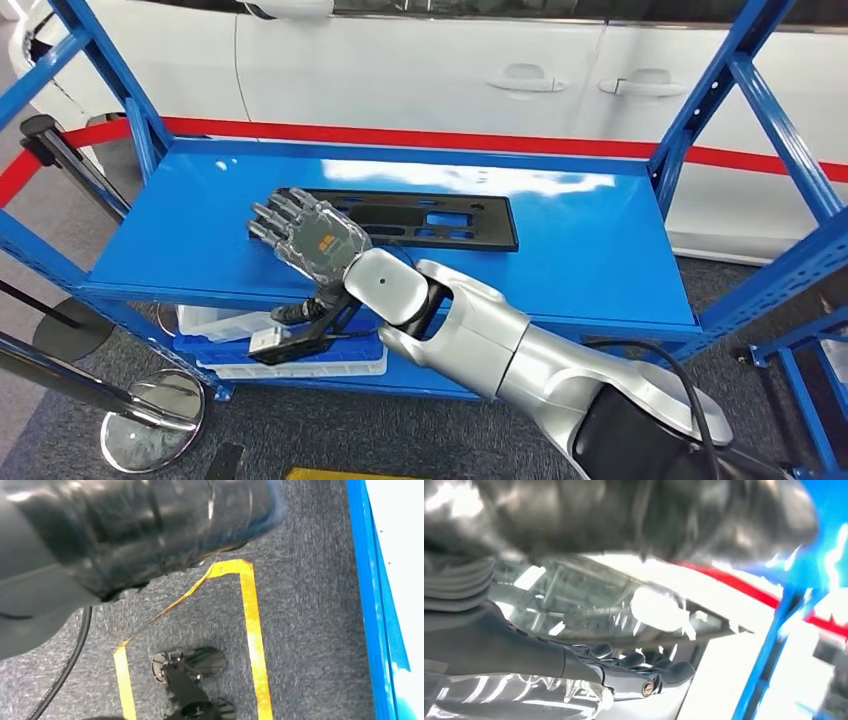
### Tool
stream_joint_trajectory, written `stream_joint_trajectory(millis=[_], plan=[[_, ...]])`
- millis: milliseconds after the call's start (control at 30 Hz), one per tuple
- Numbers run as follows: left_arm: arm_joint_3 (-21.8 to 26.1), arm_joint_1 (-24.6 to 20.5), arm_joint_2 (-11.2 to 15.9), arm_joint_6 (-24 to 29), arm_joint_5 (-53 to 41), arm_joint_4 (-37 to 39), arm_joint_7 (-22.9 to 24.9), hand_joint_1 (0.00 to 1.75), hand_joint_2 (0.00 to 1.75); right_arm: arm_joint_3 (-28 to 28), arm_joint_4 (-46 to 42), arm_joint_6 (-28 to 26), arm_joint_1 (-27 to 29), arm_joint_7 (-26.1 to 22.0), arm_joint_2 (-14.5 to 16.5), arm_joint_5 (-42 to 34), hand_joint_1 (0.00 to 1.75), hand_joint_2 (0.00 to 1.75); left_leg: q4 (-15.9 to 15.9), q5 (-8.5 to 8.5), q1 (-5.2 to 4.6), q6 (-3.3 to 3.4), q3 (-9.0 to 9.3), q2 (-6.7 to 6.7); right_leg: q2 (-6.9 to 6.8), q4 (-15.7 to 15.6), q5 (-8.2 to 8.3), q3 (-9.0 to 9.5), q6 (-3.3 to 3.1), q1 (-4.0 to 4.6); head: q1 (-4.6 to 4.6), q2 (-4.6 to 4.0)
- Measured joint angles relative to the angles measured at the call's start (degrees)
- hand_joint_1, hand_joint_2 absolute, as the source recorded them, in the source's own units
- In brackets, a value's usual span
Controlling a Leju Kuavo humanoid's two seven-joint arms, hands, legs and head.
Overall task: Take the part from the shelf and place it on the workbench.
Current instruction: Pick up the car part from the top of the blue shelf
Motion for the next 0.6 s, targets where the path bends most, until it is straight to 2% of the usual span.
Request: stream_joint_trajectory(millis=[67,133,167,233,267,300,333,400,433,467,533,600], plan=[[0.0,0.1,0.0,0.9,0.2,0.0,0.7,0.00,0.00,0.0,0.6,1.8,-0.1,0.8,-0.1,-0.6,0.00,1.75,0.1,0.71,0.10,1.11,0.14,0.01,-0.07,0.3,-0.38,-0.19,0.56,0.16,0.05,0.00],[0.0,0.1,-0.1,1.1,0.6,0.0,1.0,0.00,0.00,0.0,1.2,2.8,-0.4,1.7,-0.2,-0.9,0.00,1.75,0.0,0.89,0.26,1.72,0.24,0.03,-0.18,2.5,-1.90,-1.05,1.08,0.08,0.20,0.00],[0.0,0.0,-0.1,1.1,0.8,0.0,1.2,0.00,0.00,0.0,1.7,3.0,-0.6,2.0,-0.2,-1.0,0.00,1.75,0.0,0.91,0.24,1.94,0.29,0.05,-0.24,5.2,-3.45,-2.36,1.30,-0.02,0.27,0.00],[0.0,0.0,-0.1,1.1,1.1,0.0,1.4,0.00,0.00,0.0,2.7,3.5,-0.7,2.6,-0.3,-1.1,0.00,1.75,0.0,0.82,0.05,2.28,0.31,0.05,-0.32,12.7,-6.69,-6.00,1.57,-0.13,0.42,0.00],[0.0,0.0,-0.1,1.2,1.1,0.0,1.4,0.00,0.00,0.0,3.2,3.7,-0.7,2.8,-0.4,-1.2,0.00,1.75,0.0,0.77,-0.06,2.35,0.31,0.05,-0.33,15.4,-7.38,-7.47,1.57,-0.16,0.42,0.00],[0.0,0.0,-0.1,1.2,1.2,0.0,1.4,0.00,0.00,0.0,3.7,3.9,-0.6,3.0,-0.5,-1.3,0.00,1.75,0.0,0.74,-0.18,2.41,0.34,0.03,-0.34,16.3,-7.04,-8.05,1.45,-0.15,0.43,0.00],[0.0,0.0,-0.1,1.2,1.2,0.0,1.5,0.00,0.00,0.0,4.1,4.1,-0.6,3.2,-0.5,-1.5,0.00,1.75,0.0,0.70,-0.31,2.46,0.40,-0.01,-0.34,14.8,-5.67,-7.51,1.20,-0.10,0.43,0.00],[0.0,0.0,-0.2,1.2,1.2,0.0,1.5,0.00,0.00,0.0,4.9,4.6,-0.7,3.4,-0.7,-1.7,0.00,1.75,0.0,0.61,-0.52,2.50,0.57,-0.09,-0.35,7.3,-1.93,-3.95,0.16,0.29,0.39,0.00],[0.0,0.0,-0.3,1.1,1.2,0.0,1.5,0.00,0.00,0.0,5.2,4.8,-0.7,3.5,-0.7,-1.7,0.00,1.75,0.0,0.56,-0.65,2.43,0.60,-0.12,-0.42,3.6,-0.65,-2.23,-0.32,0.54,0.35,0.00],[0.0,0.0,-0.4,1.1,1.2,0.0,1.5,0.00,0.00,0.0,5.6,5.0,-0.7,3.5,-0.8,-1.8,0.00,1.75,0.0,0.55,-0.67,2.27,0.58,-0.11,-0.49,1.2,-0.05,-1.13,-0.65,0.81,0.37,0.00],[0.0,0.0,-0.4,1.1,1.3,0.0,1.5,0.00,0.00,0.0,6.5,5.2,-0.7,3.6,-0.9,-1.8,0.00,1.75,-0.3,0.61,-0.57,1.74,0.60,-0.09,-0.58,0.0,0.03,-0.70,-0.76,1.13,0.44,0.00],[0.0,0.0,-0.4,1.1,1.4,0.0,1.6,0.00,0.00,0.0,7.1,5.2,-0.7,3.6,-1.2,-1.8,0.00,1.75,-0.3,0.37,-0.54,1.17,0.67,-0.03,-0.60,-0.8,0.42,-0.11,-0.90,0.79,0.47,0.00]])
